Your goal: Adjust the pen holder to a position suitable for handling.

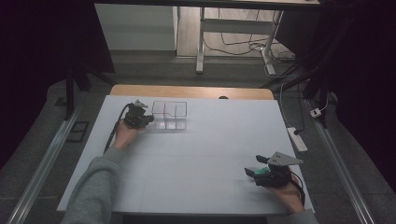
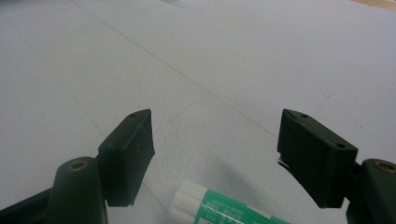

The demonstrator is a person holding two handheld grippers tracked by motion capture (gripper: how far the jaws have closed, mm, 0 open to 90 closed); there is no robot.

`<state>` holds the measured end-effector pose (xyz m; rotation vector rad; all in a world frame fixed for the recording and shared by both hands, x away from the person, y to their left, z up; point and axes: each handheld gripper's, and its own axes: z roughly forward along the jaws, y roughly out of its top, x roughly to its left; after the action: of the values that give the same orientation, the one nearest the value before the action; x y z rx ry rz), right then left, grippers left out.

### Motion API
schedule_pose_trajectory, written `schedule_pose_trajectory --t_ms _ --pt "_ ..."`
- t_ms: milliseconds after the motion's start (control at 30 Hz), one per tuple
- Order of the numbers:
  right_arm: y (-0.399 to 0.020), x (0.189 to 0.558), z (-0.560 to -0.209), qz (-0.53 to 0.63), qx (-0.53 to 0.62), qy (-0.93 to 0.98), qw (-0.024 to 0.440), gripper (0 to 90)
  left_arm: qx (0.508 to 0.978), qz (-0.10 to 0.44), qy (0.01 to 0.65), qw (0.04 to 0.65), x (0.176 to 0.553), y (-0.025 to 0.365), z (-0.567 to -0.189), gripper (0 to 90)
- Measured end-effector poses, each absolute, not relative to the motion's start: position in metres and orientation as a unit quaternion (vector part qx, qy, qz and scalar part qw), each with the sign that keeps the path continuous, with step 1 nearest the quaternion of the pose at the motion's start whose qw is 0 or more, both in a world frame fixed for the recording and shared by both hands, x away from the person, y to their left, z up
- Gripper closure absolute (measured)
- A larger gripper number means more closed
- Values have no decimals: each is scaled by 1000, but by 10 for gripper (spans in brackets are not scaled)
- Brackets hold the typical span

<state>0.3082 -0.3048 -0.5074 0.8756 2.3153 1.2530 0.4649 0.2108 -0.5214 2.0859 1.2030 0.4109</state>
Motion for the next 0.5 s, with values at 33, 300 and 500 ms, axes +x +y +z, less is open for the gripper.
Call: schedule_pose_trajectory --t_ms 33,300,500 --pt "-305 309 -508 446 309 820 180 267 804 158 461 342 465 210 -521 891" --pt "-305 309 -508 442 310 822 182 267 808 156 452 343 468 199 -521 891" --pt "-305 308 -508 442 309 822 182 266 814 155 446 339 470 189 -521 891"
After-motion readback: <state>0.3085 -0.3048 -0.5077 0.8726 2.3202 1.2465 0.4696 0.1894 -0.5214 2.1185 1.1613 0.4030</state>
